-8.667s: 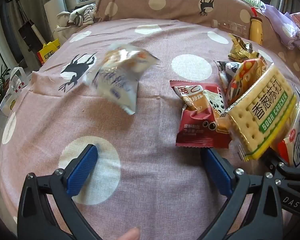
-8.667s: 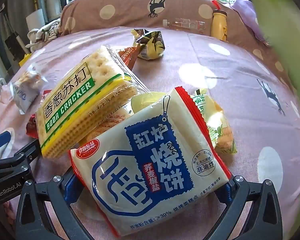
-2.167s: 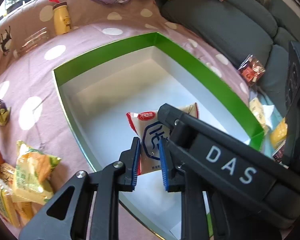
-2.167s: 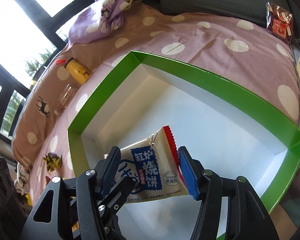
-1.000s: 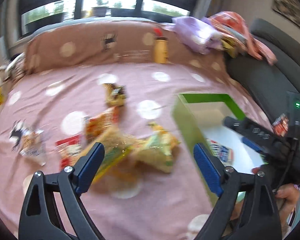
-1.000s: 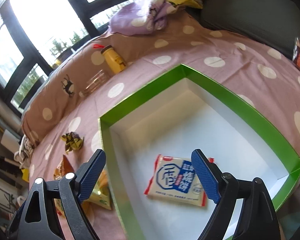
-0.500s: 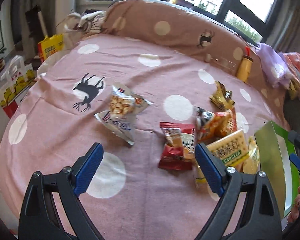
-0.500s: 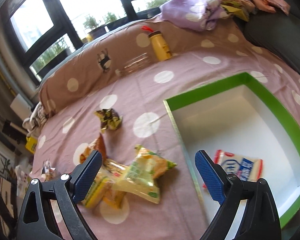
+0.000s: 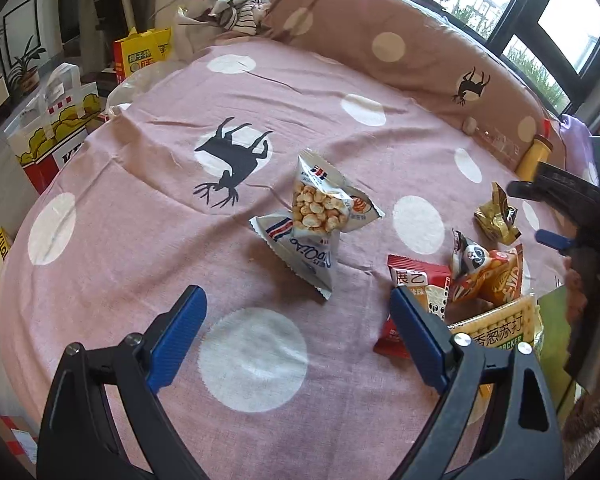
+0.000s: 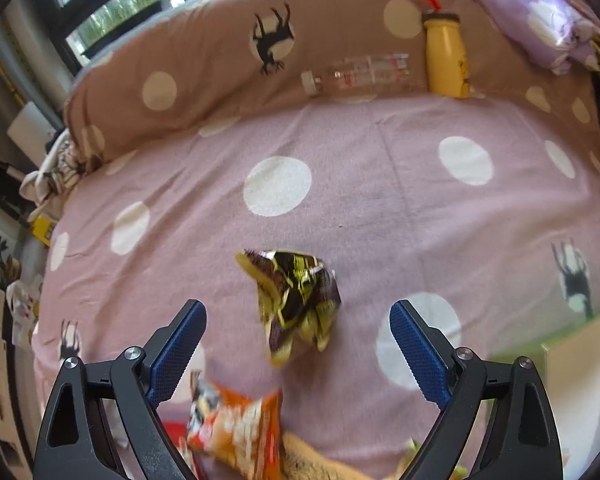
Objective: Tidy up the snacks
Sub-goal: 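Grasp the dark gold-and-black wrapper with the right gripper, then lift the gold-and-black wrapper and carry it toward the green box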
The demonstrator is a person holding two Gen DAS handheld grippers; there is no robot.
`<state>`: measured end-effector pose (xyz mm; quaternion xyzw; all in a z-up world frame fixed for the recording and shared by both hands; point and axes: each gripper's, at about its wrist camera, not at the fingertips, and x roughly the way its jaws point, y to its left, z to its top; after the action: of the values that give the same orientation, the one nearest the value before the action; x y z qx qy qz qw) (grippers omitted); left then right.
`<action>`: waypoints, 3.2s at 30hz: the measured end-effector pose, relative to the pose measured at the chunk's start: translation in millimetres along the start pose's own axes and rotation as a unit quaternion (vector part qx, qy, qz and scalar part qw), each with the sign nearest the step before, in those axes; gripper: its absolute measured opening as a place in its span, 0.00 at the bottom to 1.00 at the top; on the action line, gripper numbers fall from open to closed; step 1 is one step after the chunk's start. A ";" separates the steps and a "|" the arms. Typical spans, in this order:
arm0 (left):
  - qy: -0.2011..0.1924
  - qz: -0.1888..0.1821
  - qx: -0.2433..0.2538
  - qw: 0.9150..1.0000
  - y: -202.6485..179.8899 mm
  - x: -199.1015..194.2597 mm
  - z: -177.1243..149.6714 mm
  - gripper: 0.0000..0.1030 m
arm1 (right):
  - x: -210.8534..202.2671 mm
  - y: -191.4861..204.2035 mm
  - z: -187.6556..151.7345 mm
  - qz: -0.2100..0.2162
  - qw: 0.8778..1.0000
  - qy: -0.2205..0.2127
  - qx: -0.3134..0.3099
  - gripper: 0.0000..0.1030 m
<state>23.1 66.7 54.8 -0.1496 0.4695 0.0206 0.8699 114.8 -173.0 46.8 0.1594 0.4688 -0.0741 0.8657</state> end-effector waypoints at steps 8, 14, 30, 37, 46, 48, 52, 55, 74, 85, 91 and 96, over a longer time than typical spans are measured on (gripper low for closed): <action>0.006 -0.011 0.017 1.000 -7.1 0.5 -1.5 0.91 | 35.9 -5.0 -1.7 0.016 0.999 0.027 0.020 0.54; 0.004 -0.007 0.018 1.000 -5.8 -1.3 -3.3 0.91 | -22.3 -5.6 -11.8 0.040 0.998 -0.029 0.028 0.43; -0.002 0.008 0.044 0.999 -13.8 -5.7 -13.1 0.91 | -113.2 21.3 -172.7 0.095 0.995 -0.012 -0.026 0.43; 0.005 0.011 0.046 0.999 -13.9 -5.1 -18.1 0.91 | -72.6 16.6 -183.6 0.087 0.993 0.066 -0.034 0.47; 0.030 -0.070 0.064 0.995 -31.0 -13.1 -32.6 0.91 | -97.4 -0.9 -186.3 0.147 0.989 0.028 -0.002 0.74; 0.036 -0.093 0.073 0.992 -36.2 -15.3 -39.0 0.91 | -100.3 -6.7 -184.6 0.154 0.988 0.019 0.013 0.74; 0.052 -0.123 0.091 0.987 -46.4 -15.6 -54.0 0.88 | -94.0 -19.0 -182.1 0.190 0.980 0.027 0.047 0.74; 0.066 -0.147 0.106 0.981 -57.6 -14.1 -62.7 0.84 | -88.5 -25.4 -181.2 0.203 0.976 0.032 0.068 0.74; 0.106 -0.176 0.171 0.964 -101.1 4.5 -86.6 0.48 | -39.5 -19.9 -187.3 0.240 0.961 0.109 0.086 0.56; 0.042 -0.189 0.188 0.963 -101.9 -21.6 -84.4 0.42 | -63.9 -9.2 -184.0 0.227 0.970 0.056 0.060 0.51; 0.000 -0.209 0.198 0.958 -105.5 -38.6 -82.7 0.42 | -88.9 -7.5 -179.5 0.225 0.974 0.005 0.037 0.51; -0.015 -0.212 0.201 0.956 -108.0 -43.3 -84.9 0.41 | -95.8 -9.8 -177.0 0.227 0.973 -0.012 0.035 0.51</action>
<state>-50.9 -55.6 72.7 -0.0680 0.4085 -0.2570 0.8732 -80.1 -123.1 34.6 0.2910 0.4073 0.1058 0.8592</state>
